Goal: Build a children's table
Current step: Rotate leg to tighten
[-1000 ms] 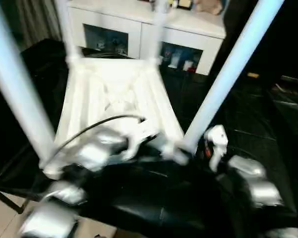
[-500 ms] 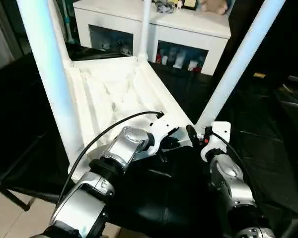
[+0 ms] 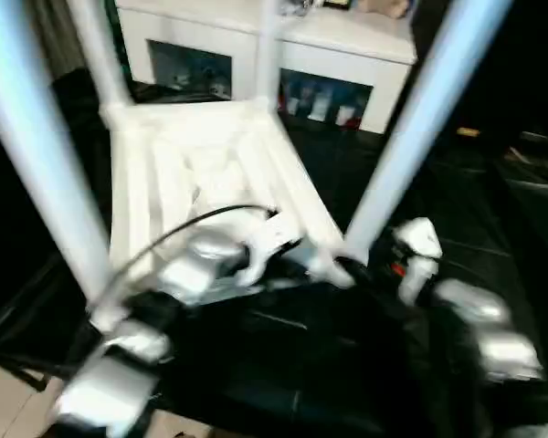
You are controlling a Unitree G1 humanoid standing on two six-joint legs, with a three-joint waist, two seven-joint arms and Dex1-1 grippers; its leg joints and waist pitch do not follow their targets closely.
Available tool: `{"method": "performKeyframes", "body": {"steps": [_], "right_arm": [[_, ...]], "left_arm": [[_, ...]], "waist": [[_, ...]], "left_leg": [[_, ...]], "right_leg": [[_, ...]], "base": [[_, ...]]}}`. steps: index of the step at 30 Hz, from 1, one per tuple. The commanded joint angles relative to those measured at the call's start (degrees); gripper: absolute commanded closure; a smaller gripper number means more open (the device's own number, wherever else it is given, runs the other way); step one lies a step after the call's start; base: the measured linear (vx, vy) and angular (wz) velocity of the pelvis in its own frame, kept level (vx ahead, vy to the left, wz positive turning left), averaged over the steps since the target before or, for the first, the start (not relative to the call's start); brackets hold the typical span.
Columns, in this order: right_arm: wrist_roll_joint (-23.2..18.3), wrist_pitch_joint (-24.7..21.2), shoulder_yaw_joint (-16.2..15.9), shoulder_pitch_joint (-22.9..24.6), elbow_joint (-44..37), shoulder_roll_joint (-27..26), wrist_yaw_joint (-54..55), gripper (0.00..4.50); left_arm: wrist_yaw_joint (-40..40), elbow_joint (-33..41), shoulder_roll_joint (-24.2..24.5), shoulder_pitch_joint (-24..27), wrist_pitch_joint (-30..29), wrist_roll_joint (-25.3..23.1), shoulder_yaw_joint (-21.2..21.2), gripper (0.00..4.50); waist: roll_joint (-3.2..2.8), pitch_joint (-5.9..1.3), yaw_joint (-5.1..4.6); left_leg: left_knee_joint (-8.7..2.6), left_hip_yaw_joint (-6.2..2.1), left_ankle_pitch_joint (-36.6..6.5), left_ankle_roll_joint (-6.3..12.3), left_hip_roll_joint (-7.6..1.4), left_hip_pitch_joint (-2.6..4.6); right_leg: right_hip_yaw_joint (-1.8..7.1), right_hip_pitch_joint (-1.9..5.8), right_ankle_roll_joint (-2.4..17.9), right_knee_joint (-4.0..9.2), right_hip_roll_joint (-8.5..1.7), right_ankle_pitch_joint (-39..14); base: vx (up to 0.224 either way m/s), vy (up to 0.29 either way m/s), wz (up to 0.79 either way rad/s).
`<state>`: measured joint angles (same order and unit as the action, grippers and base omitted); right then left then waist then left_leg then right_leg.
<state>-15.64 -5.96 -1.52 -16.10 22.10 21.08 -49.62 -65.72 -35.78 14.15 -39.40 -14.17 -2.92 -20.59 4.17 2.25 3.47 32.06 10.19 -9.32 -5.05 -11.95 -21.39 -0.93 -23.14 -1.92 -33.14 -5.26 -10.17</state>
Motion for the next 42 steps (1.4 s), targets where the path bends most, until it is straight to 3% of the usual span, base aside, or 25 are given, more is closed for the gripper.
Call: {"method": "performKeyframes", "body": {"steps": [1,4,9,13,17,22,28,31,34,36,37,39,40,41,42], "right_arm": [[-1.1,-1.4,-1.2,0.1,-1.5,2.4,-4.6,0.83],[-1.2,-2.1,-1.9,0.3,-1.7,3.5,-6.9,0.83],[-1.0,-1.9,-2.5,0.0,-1.1,3.4,-8.4,0.83],[-0.9,-2.3,-3.1,-0.5,-0.4,3.1,-9.8,1.08],[-0.8,-2.7,-3.4,-0.6,-0.2,3.2,-10.8,1.44],[-1.0,-3.1,-3.1,-1.0,0.3,3.4,-11.3,1.82],[-0.7,-2.8,-2.8,-1.0,0.6,3.1,-10.5,1.88],[1.2,-0.7,-1.4,-1.6,3.8,1.2,-4.4,1.89],[2.9,1.5,0.6,-2.7,7.7,-1.2,3.8,1.89],[3.8,2.9,2.9,-3.2,10.3,-5.0,13.6,1.89],[3.8,2.9,3.0,-3.2,10.4,-5.2,14.1,1.90],[3.7,3.0,5.0,-3.8,11.8,-8.2,21.7,1.90],[3.9,3.0,5.8,-4.2,12.4,-9.9,25.9,1.90],[4.5,3.0,6.3,-4.8,13.2,-11.8,30.5,1.90],[5.1,3.1,6.6,-5.2,13.9,-13.0,33.5,1.90]], "left_arm": [[-4.5,0.8,1.5,2.6,-1.3,-0.2,-2.8,4.50],[-5.8,2.3,2.4,3.1,-2.1,-0.1,-2.6,4.50],[-6.3,4.2,3.1,3.6,-3.2,0.5,-2.8,4.50],[-6.3,5.0,3.2,3.7,-3.7,0.6,-2.9,4.50],[-6.3,5.7,3.2,3.9,-4.3,0.7,-2.9,4.50],[-6.0,5.9,3.1,4.0,-4.4,0.7,-2.9,4.50],[-4.7,5.6,2.7,4.0,-4.5,0.5,-2.5,4.50],[-1.4,3.7,1.0,3.5,-4.3,0.1,-1.7,4.50],[3.2,0.5,-1.6,2.3,-3.9,-0.3,-0.4,4.50],[10.4,-5.0,-5.5,0.0,-3.3,-0.5,1.5,4.50],[10.8,-5.3,-5.7,-0.1,-3.3,-0.5,1.6,4.50],[15.4,-8.9,-8.1,-1.9,-2.5,-0.8,2.6,4.50],[17.9,-10.9,-9.2,-3.0,-2.0,-1.0,3.0,4.50],[20.3,-12.9,-10.4,-4.1,-1.8,-1.1,3.4,4.50],[21.8,-14.2,-11.2,-4.9,-1.6,-1.3,3.8,4.50]], "waist": [[0.23,-3.24,0.34],[0.32,-3.08,0.42],[0.42,-2.98,0.85],[0.48,-3.21,1.07],[0.70,-3.36,1.33],[0.81,-3.31,1.53],[0.74,-3.21,1.61],[0.82,-3.10,1.56],[1.00,-2.83,0.95],[0.83,-2.86,0.67],[0.92,-2.79,0.51],[0.99,-2.95,0.37],[0.36,-2.96,0.02],[0.08,-3.07,0.00],[0.32,-3.16,-0.07]], "left_leg": [[-3.07,0.47,-9.6,6.17,-0.84,0.36],[-3.09,0.59,-10.8,6.20,-1.00,0.57],[-3.30,0.53,-13.6,4.27,-1.05,0.69],[-3.06,0.59,-11.6,4.39,-0.95,0.71],[-2.71,0.73,-8.1,5.73,-0.77,0.69],[-2.66,0.75,-8.9,5.76,-0.83,0.81],[-2.79,0.64,-10.9,4.61,-0.86,0.81],[-2.82,0.63,-12.1,3.75,-0.80,0.72],[-3.19,0.37,-17.2,1.14,-0.59,0.62],[-3.20,0.20,-19.6,0.15,-0.57,0.82],[-3.20,0.31,-19.9,0.04,-0.49,0.86],[-3.31,0.04,-19.8,-0.36,-0.42,0.70],[-3.34,0.06,-20.1,-0.57,-0.37,0.80],[-3.34,-0.09,-20.1,-0.69,-0.32,0.74],[-3.29,0.06,-19.3,-0.62,-0.25,0.73]], "right_leg": [[0.49,2.63,15.2,2.19,-1.36,-1.0],[0.56,2.54,15.6,2.28,-1.52,-2.8],[0.64,2.37,14.1,2.66,-1.73,-8.5],[0.65,2.47,14.2,2.28,-1.61,-5.5],[0.61,2.68,15.2,1.79,-1.49,-1.0],[0.63,2.64,15.3,1.88,-1.56,-2.4],[0.64,2.52,14.5,2.11,-1.61,-5.7],[0.65,2.34,14.0,2.30,-1.63,-7.4],[0.58,2.06,11.8,3.02,-1.69,-16.1],[0.66,1.71,9.8,3.54,-1.78,-20.4],[0.73,1.42,9.5,3.75,-1.68,-20.9],[0.61,1.69,9.0,3.69,-1.70,-21.4],[0.68,1.38,9.1,3.83,-1.49,-20.1],[0.62,1.60,9.2,3.62,-1.50,-19.3],[0.70,1.55,9.2,3.61,-1.39,-17.7]], "base": [[0.000,0.000,0.00],[0.000,0.000,0.00],[0.000,0.000,0.00],[0.000,0.000,0.00],[0.000,0.000,0.00],[0.000,0.000,0.00],[0.000,0.000,0.00],[0.000,0.000,0.00],[-0.019,-0.001,-0.01],[0.000,0.000,0.00],[0.000,0.000,0.00],[0.000,0.000,0.00],[0.000,0.000,0.00],[0.000,0.000,0.00],[0.000,0.000,0.00]]}}
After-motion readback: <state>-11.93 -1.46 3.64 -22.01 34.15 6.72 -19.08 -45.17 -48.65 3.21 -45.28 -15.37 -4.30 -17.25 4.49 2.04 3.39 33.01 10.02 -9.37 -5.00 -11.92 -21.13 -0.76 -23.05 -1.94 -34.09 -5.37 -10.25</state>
